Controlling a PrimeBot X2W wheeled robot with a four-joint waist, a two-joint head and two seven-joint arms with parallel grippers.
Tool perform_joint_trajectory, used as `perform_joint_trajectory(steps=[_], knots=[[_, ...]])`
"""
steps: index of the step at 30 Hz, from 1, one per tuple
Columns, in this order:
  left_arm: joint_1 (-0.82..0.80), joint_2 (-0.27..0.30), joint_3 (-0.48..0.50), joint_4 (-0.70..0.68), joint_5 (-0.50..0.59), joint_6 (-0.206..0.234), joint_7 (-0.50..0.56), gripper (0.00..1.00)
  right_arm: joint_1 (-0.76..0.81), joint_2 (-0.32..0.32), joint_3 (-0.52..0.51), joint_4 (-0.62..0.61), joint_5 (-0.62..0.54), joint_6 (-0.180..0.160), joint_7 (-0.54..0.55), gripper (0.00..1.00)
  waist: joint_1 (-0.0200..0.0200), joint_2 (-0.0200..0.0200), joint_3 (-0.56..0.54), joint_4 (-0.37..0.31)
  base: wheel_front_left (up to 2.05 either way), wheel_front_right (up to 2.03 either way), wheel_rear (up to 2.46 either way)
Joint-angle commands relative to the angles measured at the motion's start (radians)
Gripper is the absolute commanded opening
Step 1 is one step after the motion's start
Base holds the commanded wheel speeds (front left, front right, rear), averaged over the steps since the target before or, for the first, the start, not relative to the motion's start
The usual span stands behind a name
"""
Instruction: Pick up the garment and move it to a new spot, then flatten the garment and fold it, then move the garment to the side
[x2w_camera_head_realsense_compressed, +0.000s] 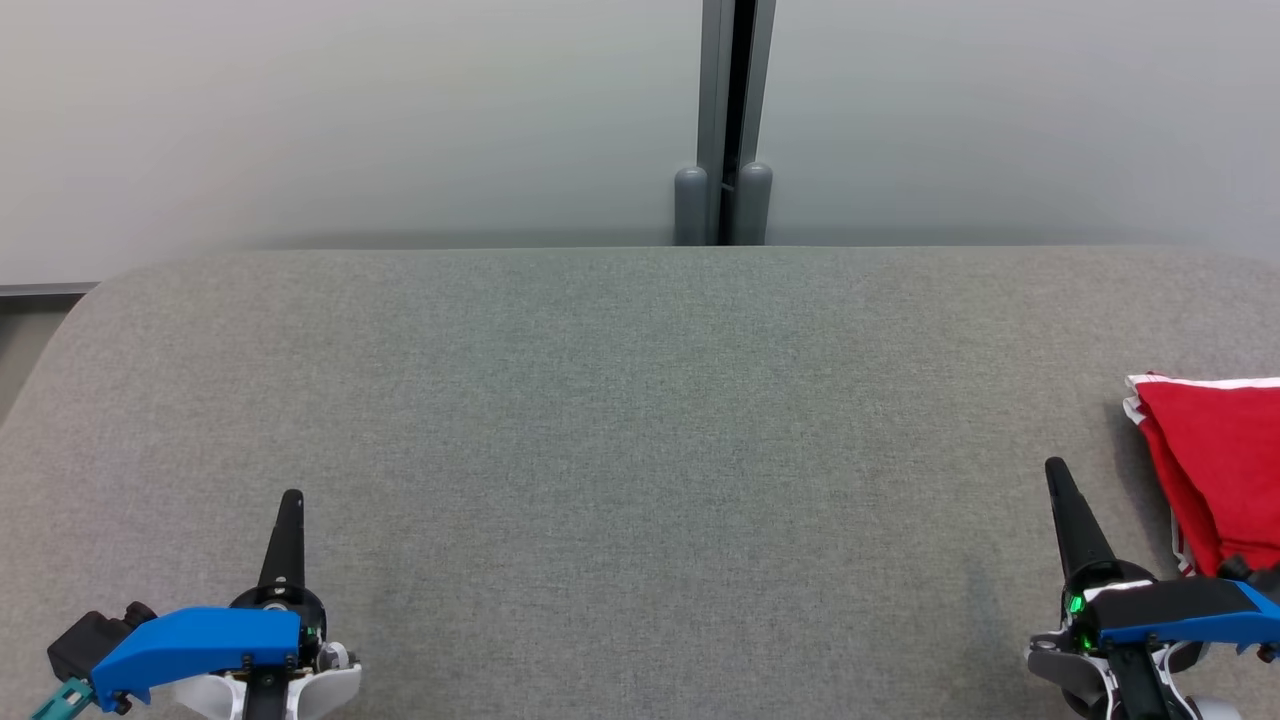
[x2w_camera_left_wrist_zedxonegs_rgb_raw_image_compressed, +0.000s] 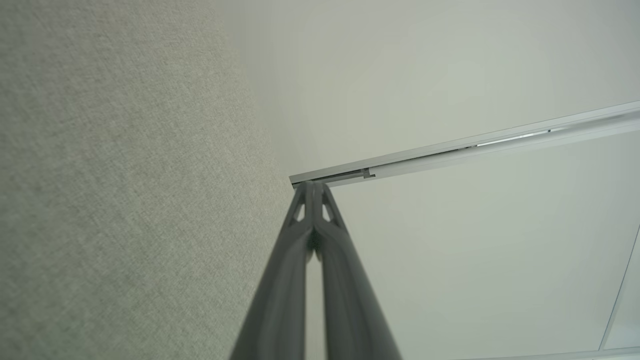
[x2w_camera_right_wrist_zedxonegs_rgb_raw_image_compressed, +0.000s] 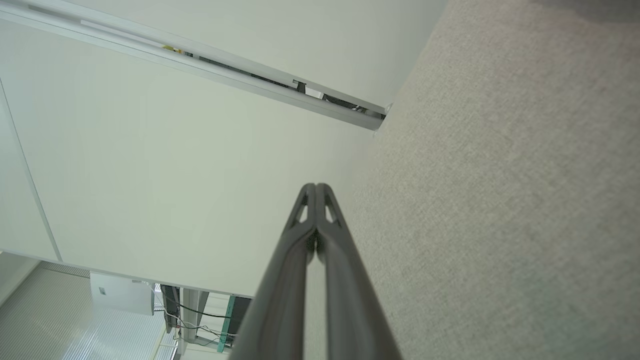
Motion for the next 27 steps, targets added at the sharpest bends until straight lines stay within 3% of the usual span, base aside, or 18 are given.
perform_joint_trajectory(steps=[1, 27], knots=[[-0.017, 0.001, 0.011, -0.010, -0.024, -0.007, 0.007, 0.00, 0.006, -0.006, -0.004, -0.011, 0.029, 0.000, 0.007, 0.00, -0.0001, -0.0001, -0.001, 0.001, 0.00, 0.00, 0.00], [-0.025, -0.011, 0.046, -0.025, -0.191, -0.023, 0.058, 0.00, 0.015, -0.007, -0.016, -0.026, 0.240, 0.000, 0.058, 0.00, -0.0001, -0.0001, -0.022, 0.010, 0.00, 0.00, 0.00]])
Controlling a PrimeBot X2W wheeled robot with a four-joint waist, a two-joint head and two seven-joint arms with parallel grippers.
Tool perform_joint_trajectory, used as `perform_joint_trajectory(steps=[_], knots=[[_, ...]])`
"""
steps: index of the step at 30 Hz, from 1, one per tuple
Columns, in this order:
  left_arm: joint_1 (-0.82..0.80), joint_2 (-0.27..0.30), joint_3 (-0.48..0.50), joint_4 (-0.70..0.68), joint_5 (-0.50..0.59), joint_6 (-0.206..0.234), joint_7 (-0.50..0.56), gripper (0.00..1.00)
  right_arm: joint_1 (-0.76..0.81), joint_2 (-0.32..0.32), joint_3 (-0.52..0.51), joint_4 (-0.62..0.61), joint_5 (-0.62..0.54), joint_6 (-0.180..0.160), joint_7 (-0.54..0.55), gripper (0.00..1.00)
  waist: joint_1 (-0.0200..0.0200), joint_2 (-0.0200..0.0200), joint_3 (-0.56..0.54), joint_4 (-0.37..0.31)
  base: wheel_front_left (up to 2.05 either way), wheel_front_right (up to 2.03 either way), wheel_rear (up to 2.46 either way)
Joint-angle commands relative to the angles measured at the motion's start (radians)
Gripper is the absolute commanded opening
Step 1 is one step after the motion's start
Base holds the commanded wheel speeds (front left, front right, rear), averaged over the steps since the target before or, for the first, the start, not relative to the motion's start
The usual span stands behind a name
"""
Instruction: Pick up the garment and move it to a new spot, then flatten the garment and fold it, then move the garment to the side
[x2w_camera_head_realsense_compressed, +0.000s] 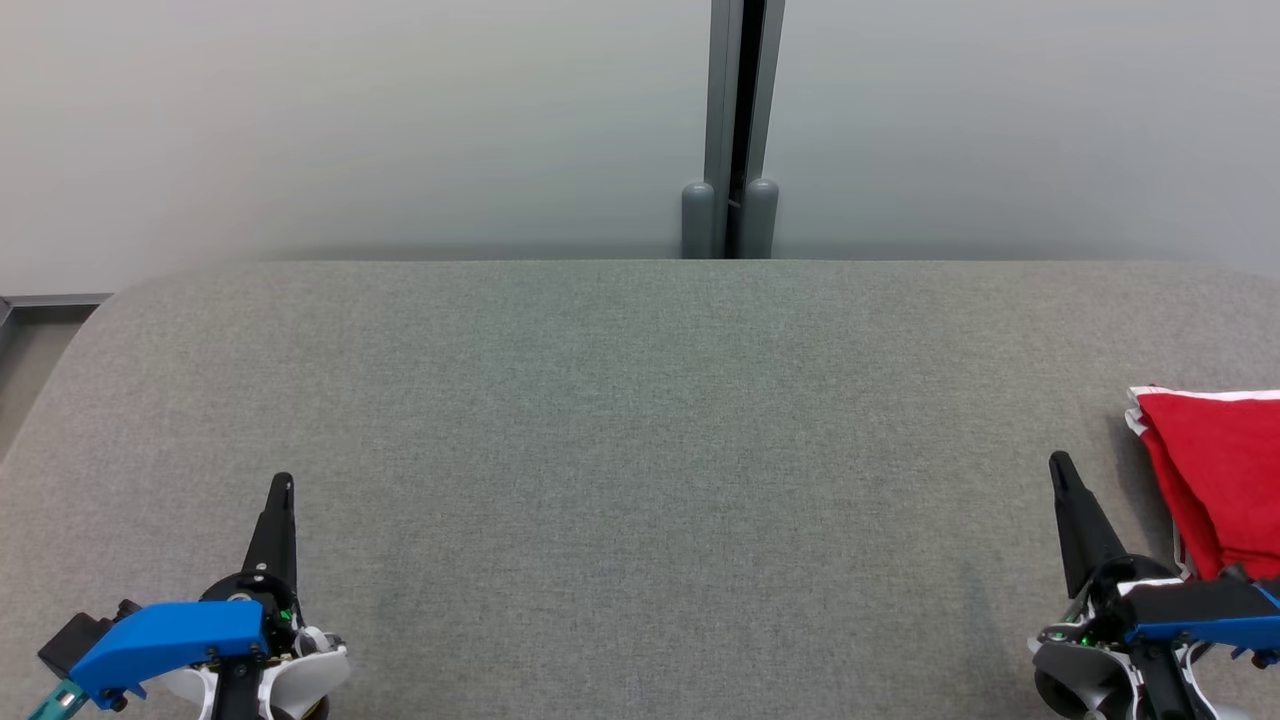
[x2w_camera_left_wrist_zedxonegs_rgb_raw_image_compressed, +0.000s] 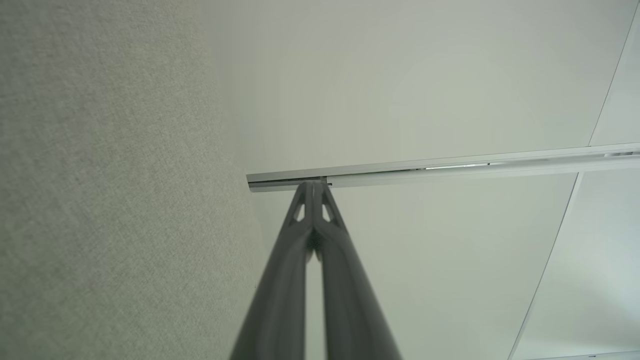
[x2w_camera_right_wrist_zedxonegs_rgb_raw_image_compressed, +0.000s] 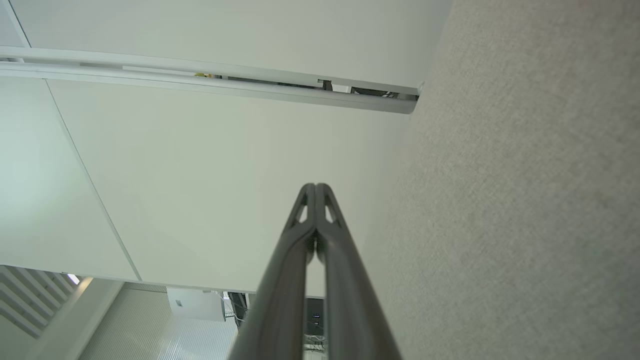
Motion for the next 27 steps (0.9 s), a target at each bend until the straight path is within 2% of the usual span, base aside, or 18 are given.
perform_joint_trajectory(steps=[1, 15, 27], knots=[[-0.013, -0.002, 0.009, -0.007, -0.015, -0.007, 0.007, 0.00, 0.013, -0.006, -0.004, -0.007, 0.022, 0.000, 0.008, 0.00, -0.0001, 0.0000, -0.001, 0.000, 0.00, 0.00, 0.00], [-0.017, -0.007, 0.024, -0.014, -0.094, -0.016, 0.031, 0.00, 0.016, -0.006, -0.010, -0.014, 0.120, 0.000, 0.031, 0.00, -0.0001, 0.0000, -0.012, 0.005, 0.00, 0.00, 0.00], [-0.016, -0.007, 0.023, -0.013, -0.091, -0.013, 0.030, 0.00, 0.016, -0.006, -0.009, -0.013, 0.116, 0.000, 0.030, 0.00, -0.0001, 0.0000, -0.012, 0.005, 0.00, 0.00, 0.00]])
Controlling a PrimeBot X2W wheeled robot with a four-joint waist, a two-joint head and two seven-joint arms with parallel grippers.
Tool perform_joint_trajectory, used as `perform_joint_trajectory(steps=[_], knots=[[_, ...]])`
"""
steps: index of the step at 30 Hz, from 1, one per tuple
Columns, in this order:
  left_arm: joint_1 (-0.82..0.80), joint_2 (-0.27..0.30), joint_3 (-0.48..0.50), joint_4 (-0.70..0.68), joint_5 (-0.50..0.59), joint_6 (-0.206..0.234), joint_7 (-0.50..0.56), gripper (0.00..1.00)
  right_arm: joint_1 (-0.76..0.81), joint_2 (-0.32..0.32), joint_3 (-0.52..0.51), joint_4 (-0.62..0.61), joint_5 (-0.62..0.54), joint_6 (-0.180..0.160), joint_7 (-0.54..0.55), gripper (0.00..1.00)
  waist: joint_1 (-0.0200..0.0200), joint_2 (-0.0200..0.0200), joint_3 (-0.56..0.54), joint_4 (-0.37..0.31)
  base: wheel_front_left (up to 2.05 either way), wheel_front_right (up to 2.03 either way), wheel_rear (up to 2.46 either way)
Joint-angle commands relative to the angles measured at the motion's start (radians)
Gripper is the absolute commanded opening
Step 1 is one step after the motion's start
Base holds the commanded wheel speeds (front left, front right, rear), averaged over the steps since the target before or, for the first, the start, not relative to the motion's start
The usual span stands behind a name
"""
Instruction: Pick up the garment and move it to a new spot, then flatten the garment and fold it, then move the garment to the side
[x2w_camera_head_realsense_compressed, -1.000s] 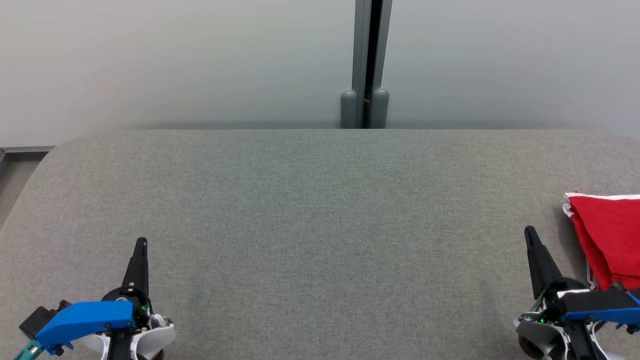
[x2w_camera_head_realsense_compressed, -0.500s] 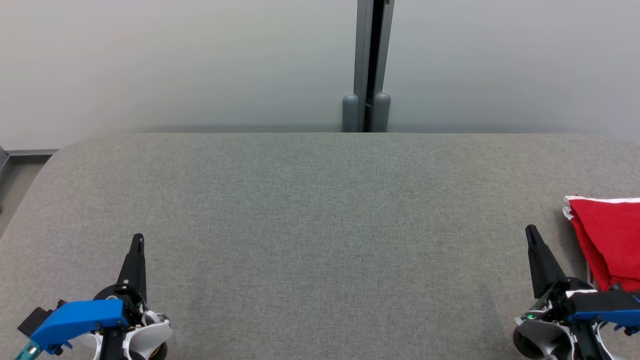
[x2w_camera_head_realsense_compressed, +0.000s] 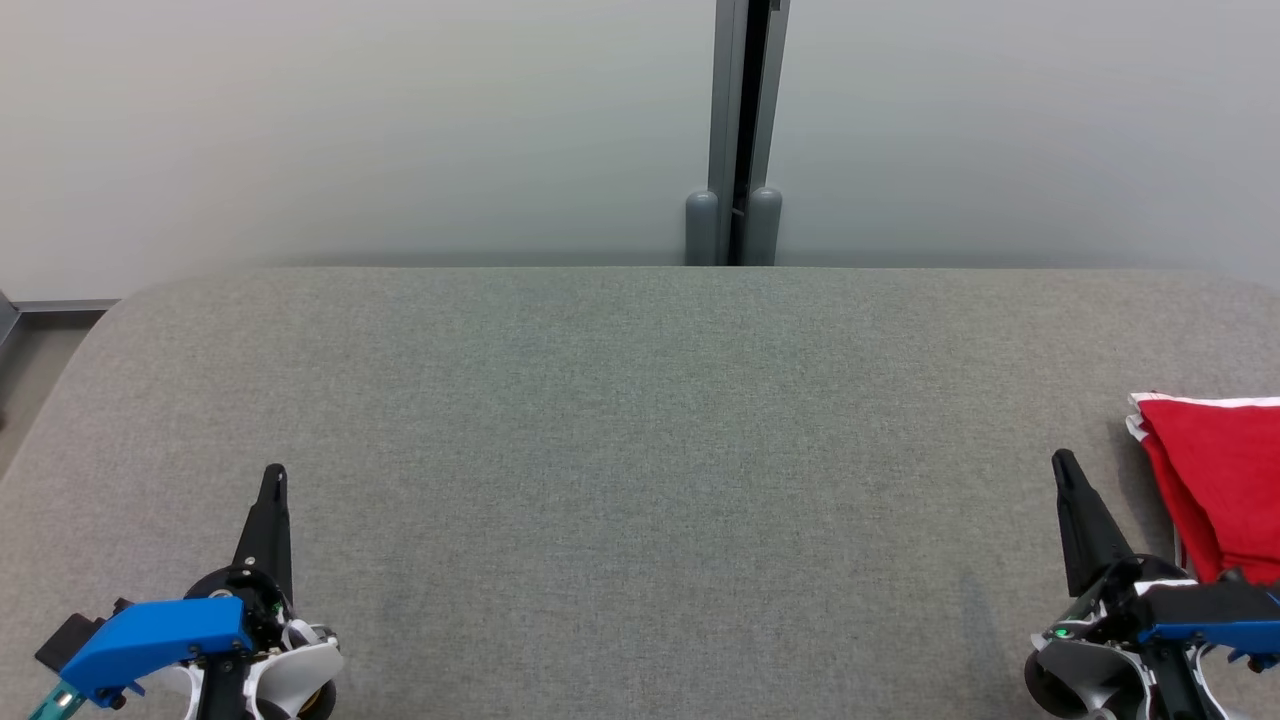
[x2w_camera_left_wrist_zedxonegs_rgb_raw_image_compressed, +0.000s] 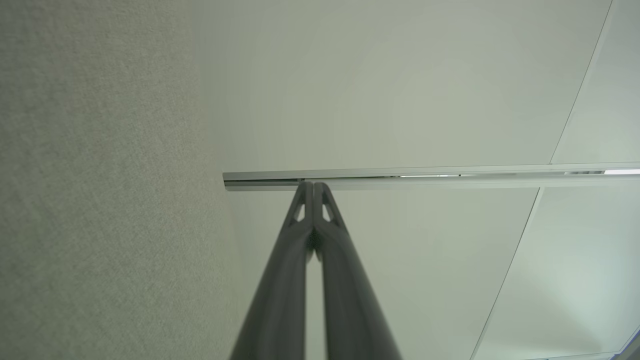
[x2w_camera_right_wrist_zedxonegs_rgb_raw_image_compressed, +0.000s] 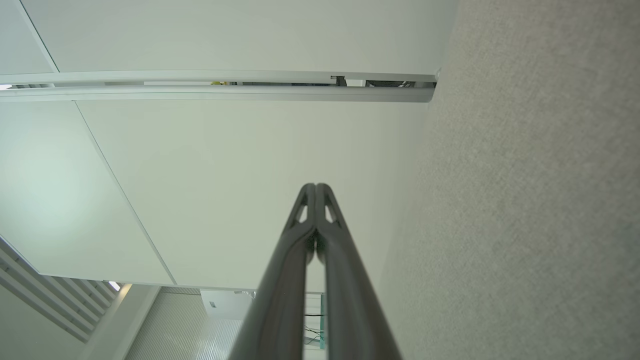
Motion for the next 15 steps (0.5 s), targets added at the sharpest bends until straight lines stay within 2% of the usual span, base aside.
perform_joint_trajectory(steps=[1, 15], knots=[[-0.009, -0.002, 0.002, -0.004, -0.002, -0.004, 0.004, 0.00, 0.012, -0.006, -0.002, -0.003, 0.003, 0.000, 0.003, 0.00, -0.0001, 0.0000, 0.000, 0.000, 0.00, 0.00, 0.00], [-0.009, -0.002, 0.002, -0.004, -0.002, -0.004, 0.004, 0.00, 0.012, -0.006, -0.002, -0.003, 0.003, 0.000, 0.003, 0.00, -0.0001, 0.0000, 0.000, 0.000, 0.00, 0.00, 0.00]])
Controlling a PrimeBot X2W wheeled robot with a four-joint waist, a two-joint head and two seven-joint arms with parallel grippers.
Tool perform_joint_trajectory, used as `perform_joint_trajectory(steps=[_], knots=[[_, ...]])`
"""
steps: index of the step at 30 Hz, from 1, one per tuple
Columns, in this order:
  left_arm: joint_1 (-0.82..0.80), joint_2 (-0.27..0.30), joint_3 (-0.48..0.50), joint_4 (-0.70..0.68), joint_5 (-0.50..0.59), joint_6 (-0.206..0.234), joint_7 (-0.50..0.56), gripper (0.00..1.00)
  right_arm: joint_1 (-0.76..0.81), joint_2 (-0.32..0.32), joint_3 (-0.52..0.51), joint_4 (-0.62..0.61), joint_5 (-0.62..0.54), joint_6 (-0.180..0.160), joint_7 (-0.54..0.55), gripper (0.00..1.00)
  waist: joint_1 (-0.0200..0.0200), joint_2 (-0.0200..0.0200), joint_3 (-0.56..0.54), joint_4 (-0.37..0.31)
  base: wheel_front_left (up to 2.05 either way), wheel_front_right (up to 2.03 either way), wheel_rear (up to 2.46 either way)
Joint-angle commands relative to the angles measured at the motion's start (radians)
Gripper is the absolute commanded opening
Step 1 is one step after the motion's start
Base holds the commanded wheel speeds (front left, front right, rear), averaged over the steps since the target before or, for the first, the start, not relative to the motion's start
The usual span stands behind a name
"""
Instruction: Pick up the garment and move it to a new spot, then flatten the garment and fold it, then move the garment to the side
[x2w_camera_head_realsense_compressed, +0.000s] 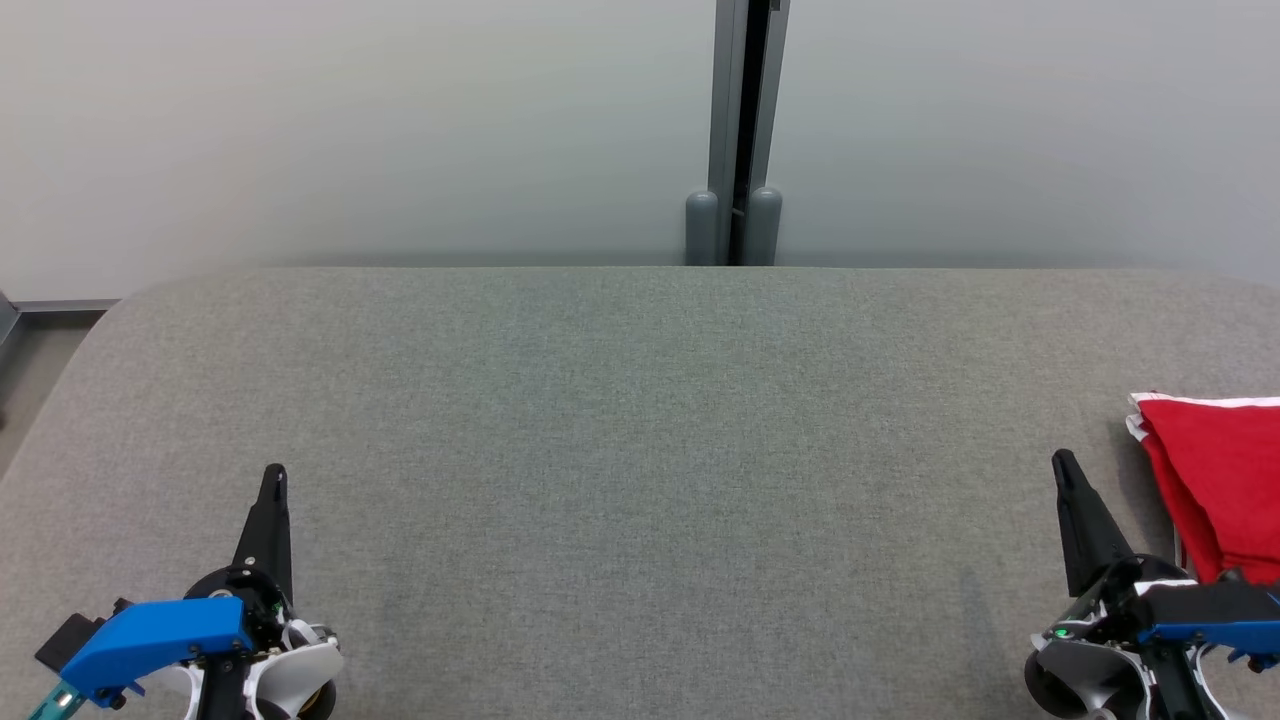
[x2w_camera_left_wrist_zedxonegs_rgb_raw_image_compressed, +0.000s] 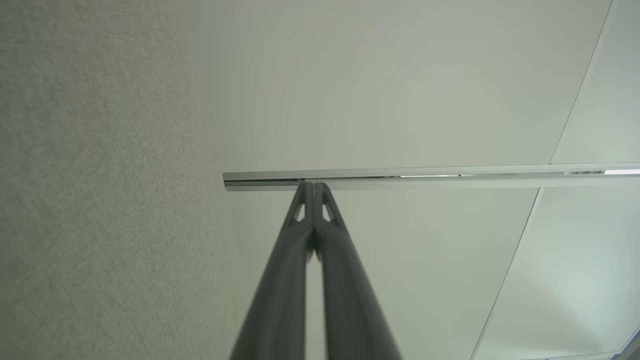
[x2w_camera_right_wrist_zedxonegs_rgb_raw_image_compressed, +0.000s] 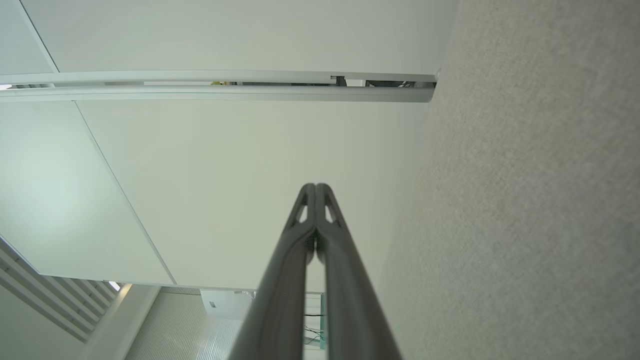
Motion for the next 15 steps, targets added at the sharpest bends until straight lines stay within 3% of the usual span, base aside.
perform_joint_trajectory(steps=[1, 15], knots=[[-0.009, -0.002, 0.002, -0.004, -0.002, -0.004, 0.004, 0.00, 0.012, -0.006, -0.002, -0.003, 0.003, 0.000, 0.003, 0.00, -0.0001, 0.0000, 0.000, 0.000, 0.00, 0.00, 0.00], [-0.009, -0.002, 0.002, -0.004, -0.002, -0.004, 0.004, 0.00, 0.012, -0.006, -0.002, -0.003, 0.003, 0.000, 0.003, 0.00, -0.0001, 0.0000, 0.000, 0.000, 0.00, 0.00, 0.00]])
